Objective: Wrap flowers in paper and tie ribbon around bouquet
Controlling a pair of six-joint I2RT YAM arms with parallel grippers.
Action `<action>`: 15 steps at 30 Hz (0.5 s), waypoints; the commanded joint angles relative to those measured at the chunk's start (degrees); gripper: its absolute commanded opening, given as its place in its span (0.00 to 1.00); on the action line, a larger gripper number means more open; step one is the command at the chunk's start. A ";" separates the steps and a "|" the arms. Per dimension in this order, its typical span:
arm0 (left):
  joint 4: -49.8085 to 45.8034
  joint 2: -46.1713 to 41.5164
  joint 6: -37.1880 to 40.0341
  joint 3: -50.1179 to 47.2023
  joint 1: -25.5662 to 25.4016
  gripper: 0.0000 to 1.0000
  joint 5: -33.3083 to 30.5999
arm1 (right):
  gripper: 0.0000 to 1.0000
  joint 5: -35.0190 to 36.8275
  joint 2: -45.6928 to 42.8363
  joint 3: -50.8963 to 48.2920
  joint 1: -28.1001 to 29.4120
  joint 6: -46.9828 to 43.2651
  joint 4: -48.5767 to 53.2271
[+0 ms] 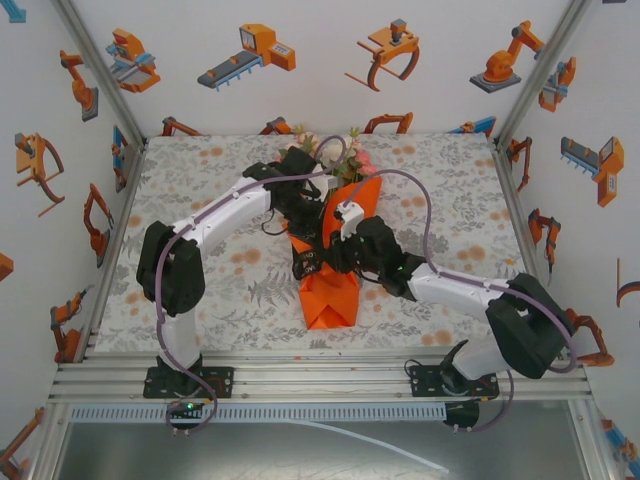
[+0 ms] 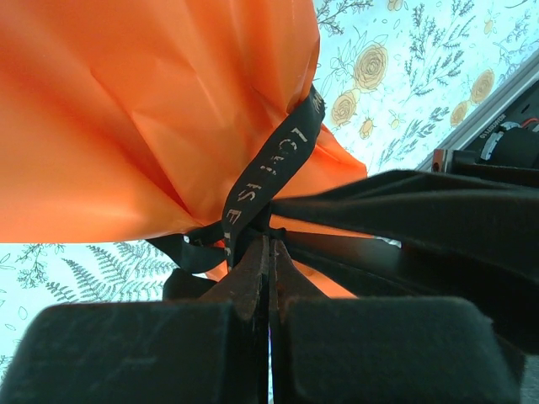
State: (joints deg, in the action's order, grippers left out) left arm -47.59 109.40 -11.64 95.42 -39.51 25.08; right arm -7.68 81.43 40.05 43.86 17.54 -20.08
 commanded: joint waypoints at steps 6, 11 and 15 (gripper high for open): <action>-0.86 -1.57 -0.95 -0.91 -0.19 0.01 0.56 | 0.38 2.38 2.10 1.97 -0.17 1.42 -4.98; -0.71 -1.47 -1.41 -0.64 -0.09 0.01 0.87 | 0.38 -3.51 4.71 1.37 -0.17 1.84 -11.49; 0.31 -1.52 -3.02 -0.95 0.29 0.00 1.98 | 0.40 -4.37 6.87 1.14 -0.17 2.65 -14.37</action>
State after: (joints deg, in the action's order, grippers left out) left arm -47.33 109.40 -12.49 95.02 -39.29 24.49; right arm -10.68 87.02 40.18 43.86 18.87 -27.97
